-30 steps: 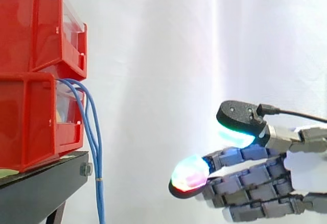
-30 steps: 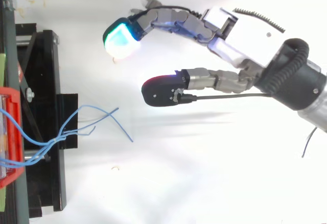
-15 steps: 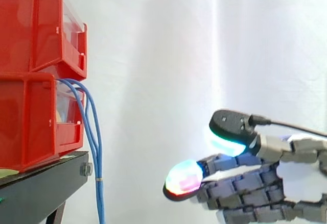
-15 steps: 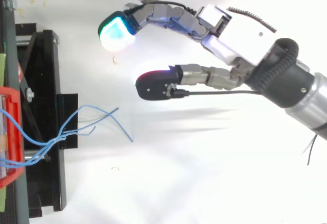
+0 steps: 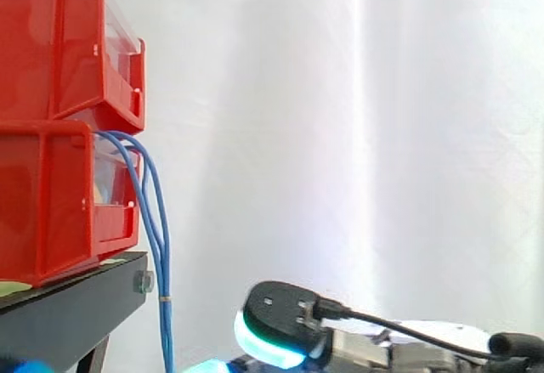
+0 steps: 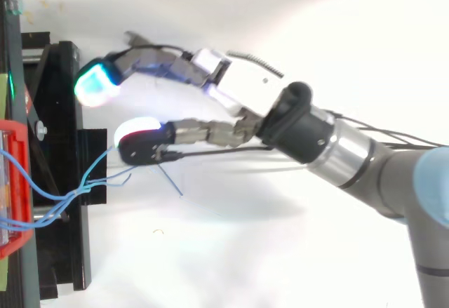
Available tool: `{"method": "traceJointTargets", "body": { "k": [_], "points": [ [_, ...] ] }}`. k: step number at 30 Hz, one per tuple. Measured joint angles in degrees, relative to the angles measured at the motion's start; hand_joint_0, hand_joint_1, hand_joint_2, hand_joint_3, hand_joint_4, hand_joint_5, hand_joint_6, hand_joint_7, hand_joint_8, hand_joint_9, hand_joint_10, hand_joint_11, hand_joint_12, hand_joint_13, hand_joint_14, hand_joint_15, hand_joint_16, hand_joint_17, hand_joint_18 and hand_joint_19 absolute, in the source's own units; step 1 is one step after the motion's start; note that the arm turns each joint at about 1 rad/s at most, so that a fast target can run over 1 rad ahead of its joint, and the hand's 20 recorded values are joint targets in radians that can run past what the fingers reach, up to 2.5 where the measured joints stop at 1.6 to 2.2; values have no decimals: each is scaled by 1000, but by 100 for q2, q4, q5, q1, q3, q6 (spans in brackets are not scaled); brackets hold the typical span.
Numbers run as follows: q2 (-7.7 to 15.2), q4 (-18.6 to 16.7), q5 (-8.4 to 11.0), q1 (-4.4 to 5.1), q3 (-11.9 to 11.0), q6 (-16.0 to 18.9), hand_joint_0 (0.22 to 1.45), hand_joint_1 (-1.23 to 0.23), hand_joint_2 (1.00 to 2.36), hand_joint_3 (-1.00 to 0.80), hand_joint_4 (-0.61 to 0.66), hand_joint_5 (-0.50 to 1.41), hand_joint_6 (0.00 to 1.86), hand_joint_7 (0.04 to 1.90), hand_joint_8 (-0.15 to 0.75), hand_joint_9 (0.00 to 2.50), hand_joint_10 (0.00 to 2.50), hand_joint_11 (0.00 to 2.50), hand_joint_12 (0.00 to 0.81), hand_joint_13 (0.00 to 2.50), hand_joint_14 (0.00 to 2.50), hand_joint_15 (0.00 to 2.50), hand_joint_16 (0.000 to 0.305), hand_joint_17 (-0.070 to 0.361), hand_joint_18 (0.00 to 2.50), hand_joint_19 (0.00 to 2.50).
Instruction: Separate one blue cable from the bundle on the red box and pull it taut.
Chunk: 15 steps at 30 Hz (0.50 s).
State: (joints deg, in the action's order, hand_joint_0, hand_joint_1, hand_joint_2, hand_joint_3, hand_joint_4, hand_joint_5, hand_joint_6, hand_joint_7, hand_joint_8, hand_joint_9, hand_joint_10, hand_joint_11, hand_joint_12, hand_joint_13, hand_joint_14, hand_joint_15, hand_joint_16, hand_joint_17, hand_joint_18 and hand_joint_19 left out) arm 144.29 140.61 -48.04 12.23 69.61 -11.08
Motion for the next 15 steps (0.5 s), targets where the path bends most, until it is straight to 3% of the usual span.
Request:
{"method": "traceJointTargets", "body": {
  "k": [3, 5, 8, 11, 15],
  "points": [
    [123, 31, -81, 20, -294, 205, 470, -626, 1000, -500, 231, -190, 502, 713, 266, 354, 0, 41, 302, 51, 0, 28, 59, 134, 0, 56],
    [148, 39, -130, 41, -370, 374, 470, -626, 1000, -500, 230, -190, 502, 716, 268, 357, 0, 56, 302, 53, 0, 24, 59, 134, 0, 55],
    [163, 32, -338, 78, -419, 728, 472, -626, 1000, -500, 232, -190, 502, 714, 267, 359, 0, 49, 301, 57, 0, 26, 59, 133, 0, 65],
    [163, 34, -686, 124, -430, 1014, 474, -623, 1000, -500, 232, -189, 502, 713, 268, 364, 0, 57, 300, 60, 0, 33, 59, 133, 0, 79],
    [163, 47, -942, 172, -436, 1205, 478, -624, 1000, -500, 240, -186, 502, 720, 269, 374, 1, 60, 298, 66, 1, 30, 58, 131, 0, 81]
  ]
}}
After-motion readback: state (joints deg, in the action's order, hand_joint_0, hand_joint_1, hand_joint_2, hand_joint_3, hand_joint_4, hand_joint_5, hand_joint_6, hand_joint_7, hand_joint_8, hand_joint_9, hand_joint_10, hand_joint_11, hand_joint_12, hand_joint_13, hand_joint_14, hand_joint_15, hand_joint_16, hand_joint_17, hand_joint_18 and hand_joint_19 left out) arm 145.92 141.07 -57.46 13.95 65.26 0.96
